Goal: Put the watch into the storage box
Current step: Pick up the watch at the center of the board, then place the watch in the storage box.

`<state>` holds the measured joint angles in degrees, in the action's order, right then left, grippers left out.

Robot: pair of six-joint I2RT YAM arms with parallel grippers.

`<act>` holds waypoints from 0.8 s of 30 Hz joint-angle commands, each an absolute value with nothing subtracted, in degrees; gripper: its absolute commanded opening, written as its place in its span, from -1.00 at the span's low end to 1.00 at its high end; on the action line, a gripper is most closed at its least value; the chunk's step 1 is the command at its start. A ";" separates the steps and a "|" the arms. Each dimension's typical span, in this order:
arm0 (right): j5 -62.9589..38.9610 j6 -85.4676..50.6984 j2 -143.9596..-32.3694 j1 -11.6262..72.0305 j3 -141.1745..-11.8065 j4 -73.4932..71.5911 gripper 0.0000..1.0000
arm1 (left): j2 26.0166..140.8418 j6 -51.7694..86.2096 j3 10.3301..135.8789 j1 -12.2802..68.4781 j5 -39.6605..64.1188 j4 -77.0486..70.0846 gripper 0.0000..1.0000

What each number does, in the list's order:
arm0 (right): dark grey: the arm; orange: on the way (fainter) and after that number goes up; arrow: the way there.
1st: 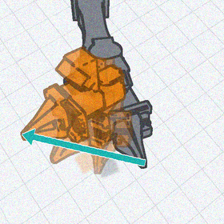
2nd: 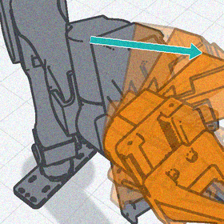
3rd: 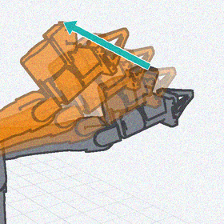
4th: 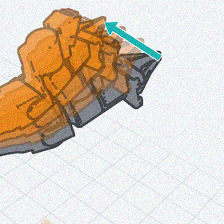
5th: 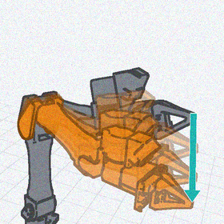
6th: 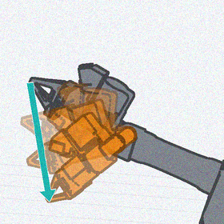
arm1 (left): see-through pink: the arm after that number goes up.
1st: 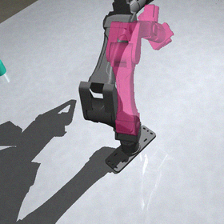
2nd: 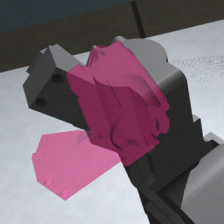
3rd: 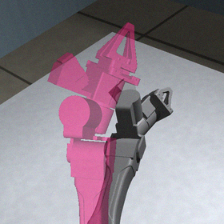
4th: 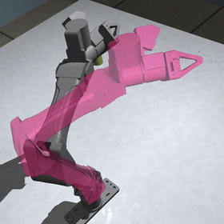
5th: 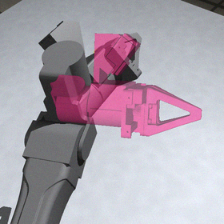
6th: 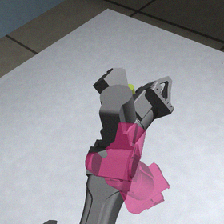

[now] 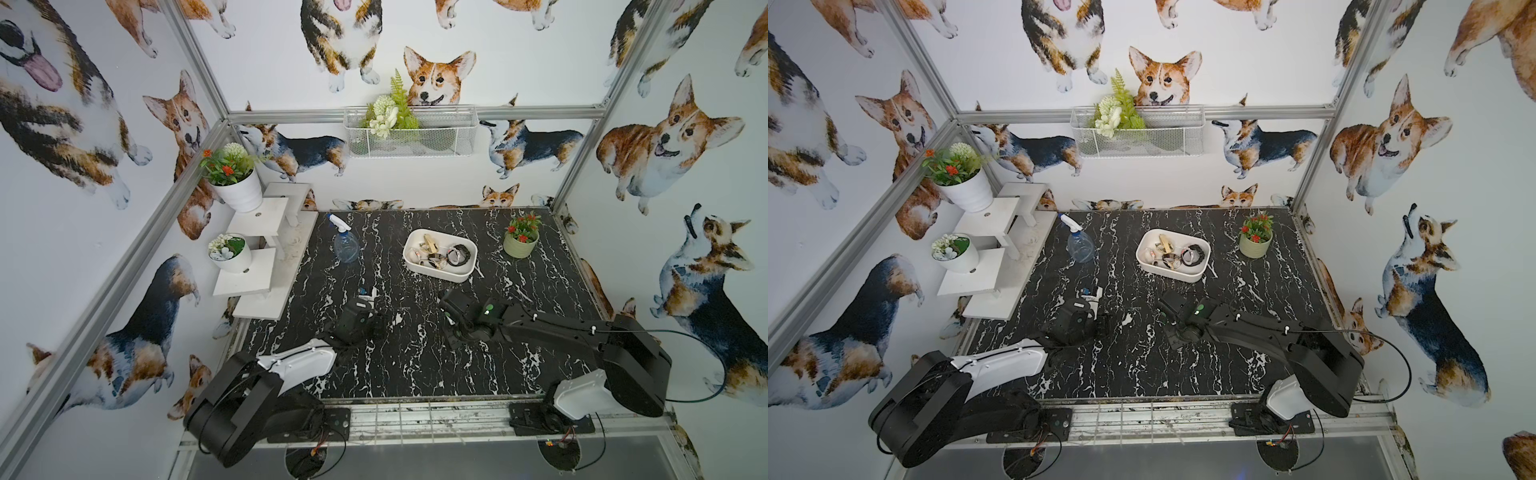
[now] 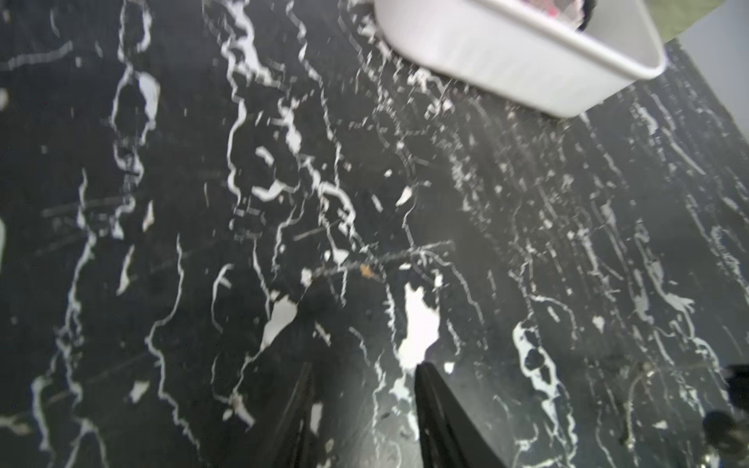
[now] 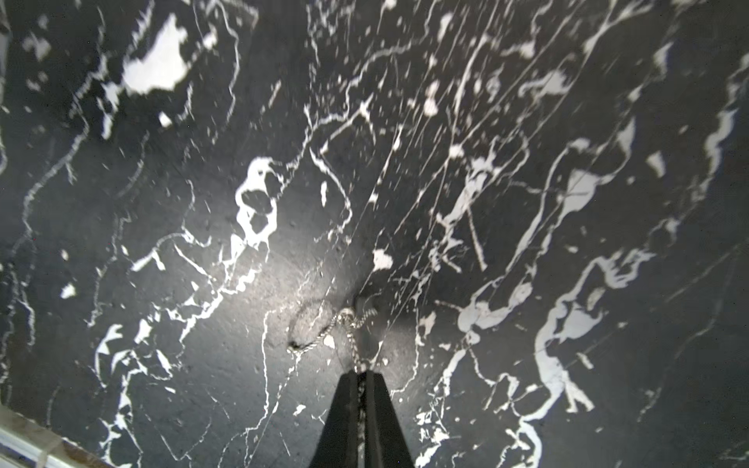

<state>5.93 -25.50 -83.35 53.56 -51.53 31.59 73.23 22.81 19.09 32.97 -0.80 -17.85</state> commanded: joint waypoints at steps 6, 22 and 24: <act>6.05 -17.86 -82.29 46.44 -60.12 32.06 -1.00 | 74.42 24.88 16.42 32.95 -2.19 -23.18 -0.06; 1.16 -6.22 -102.86 34.33 -93.43 36.91 -1.00 | 73.18 22.68 18.51 32.94 -3.12 -19.75 -0.01; 1.34 -5.39 -106.37 34.28 -97.47 37.94 -1.00 | 72.43 22.26 18.55 32.93 -3.51 -19.12 -0.01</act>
<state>2.39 -8.03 -103.61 34.37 -93.84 35.24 73.08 23.51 18.00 33.01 -2.61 -20.45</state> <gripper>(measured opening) 0.083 0.496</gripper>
